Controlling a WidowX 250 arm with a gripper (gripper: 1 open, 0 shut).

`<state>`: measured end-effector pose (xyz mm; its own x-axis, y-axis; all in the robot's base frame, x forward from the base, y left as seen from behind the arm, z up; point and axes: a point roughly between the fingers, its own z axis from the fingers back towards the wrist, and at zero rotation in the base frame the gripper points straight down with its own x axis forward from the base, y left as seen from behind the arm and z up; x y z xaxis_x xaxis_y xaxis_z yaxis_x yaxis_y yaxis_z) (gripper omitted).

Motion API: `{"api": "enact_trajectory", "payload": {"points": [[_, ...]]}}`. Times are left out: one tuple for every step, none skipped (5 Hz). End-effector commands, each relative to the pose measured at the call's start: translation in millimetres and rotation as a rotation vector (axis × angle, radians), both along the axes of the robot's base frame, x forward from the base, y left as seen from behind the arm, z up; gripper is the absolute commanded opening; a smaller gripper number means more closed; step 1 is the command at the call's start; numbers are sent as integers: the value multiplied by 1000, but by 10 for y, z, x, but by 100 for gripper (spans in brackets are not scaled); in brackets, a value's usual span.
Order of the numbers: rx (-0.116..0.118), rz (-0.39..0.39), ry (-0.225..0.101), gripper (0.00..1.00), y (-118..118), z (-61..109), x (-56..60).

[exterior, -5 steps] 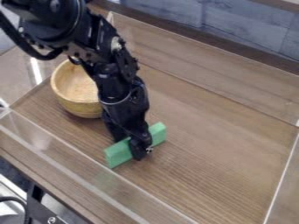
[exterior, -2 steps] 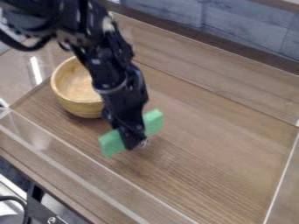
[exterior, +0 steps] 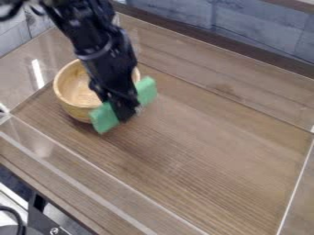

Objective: Put green stick into wooden bowl

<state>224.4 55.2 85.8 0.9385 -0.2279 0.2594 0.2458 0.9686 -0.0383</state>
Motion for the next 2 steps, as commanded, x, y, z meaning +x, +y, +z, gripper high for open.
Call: {"api": "enact_trajectory", "payload": {"points": [[16, 80, -65, 0, 348, 222, 158], [12, 137, -74, 0, 657, 223, 261]]}}
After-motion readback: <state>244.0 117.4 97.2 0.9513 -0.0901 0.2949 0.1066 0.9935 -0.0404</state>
